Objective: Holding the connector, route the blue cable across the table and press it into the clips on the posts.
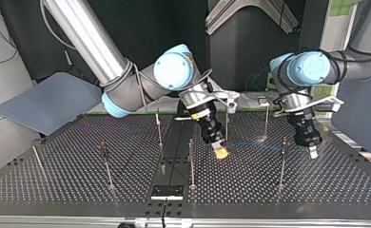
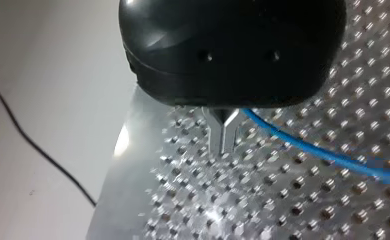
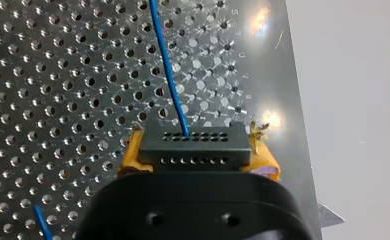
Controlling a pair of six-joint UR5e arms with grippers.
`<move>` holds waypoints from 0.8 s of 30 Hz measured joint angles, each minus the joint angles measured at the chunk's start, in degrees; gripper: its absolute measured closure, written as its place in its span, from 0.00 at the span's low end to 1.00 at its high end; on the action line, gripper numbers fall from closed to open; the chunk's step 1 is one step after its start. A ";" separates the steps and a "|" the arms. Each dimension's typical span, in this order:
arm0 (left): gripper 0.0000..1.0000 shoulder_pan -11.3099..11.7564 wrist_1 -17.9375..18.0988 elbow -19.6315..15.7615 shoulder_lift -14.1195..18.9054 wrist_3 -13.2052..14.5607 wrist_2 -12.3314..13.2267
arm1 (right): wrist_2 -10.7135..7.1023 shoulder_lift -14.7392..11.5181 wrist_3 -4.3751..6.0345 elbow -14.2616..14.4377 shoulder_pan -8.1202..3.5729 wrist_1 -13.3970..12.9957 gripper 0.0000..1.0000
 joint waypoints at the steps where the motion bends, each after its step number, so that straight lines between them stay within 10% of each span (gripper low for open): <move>1: 1.00 0.47 0.10 0.18 -0.15 -0.18 0.48 | -0.01 0.00 -0.07 -0.05 -0.10 0.00 1.00; 24: 1.00 4.61 4.68 3.88 -5.66 -6.13 10.83 | 1.91 1.59 -1.24 -1.74 -0.73 0.36 1.00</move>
